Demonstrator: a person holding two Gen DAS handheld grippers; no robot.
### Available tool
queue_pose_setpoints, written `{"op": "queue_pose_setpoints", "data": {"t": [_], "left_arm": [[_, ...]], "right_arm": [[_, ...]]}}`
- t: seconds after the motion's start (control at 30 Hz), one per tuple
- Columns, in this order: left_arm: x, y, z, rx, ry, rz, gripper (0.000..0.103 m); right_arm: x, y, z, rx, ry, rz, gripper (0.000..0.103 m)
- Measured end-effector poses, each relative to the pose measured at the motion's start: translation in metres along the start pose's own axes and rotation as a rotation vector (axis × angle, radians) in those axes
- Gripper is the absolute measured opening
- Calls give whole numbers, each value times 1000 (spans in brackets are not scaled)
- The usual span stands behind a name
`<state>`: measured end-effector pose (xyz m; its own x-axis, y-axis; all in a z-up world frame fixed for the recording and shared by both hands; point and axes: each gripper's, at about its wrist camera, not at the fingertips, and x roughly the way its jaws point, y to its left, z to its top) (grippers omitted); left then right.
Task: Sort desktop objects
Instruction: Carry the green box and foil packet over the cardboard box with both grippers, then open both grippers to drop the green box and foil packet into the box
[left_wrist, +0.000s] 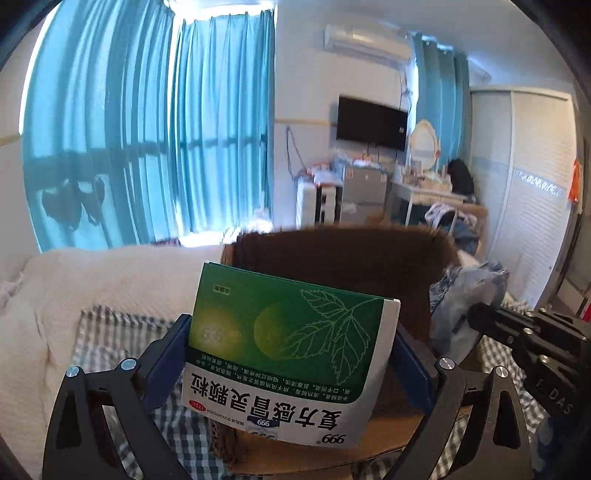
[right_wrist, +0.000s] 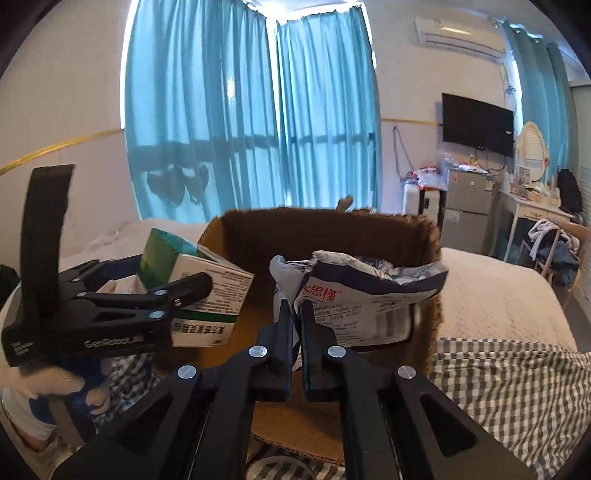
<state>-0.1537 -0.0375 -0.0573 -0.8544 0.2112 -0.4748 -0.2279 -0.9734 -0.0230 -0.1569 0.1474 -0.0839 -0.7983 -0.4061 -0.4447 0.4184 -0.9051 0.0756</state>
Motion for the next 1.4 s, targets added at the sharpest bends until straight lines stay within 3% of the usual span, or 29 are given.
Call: {"op": "queue_pose_setpoints", "data": {"t": [0.13,0.37,0.7,1.1,1.27,1.4], "left_arm": [[19,1,-9,-8,30,2,99],[21,-9,-10,43,-9,39,101],[-7,-19,5,68,-69,53,103],[-83,-16,29,45,-207,61,103],[-103,-22,25,93,-199,71,103],[-116,-23,16,86,-187,44,103]], "right_arm": [[14,-1,-6,-4,30,4,7],[3,-6,-7,18,-1,-38,13],[-40,-4,12,44,-80,-77,42],[-125,7,31,88,-221,-92,93],[-152,7,25,96,-252,-105,103],[-167,12,18,100,-260,-134,103]]}}
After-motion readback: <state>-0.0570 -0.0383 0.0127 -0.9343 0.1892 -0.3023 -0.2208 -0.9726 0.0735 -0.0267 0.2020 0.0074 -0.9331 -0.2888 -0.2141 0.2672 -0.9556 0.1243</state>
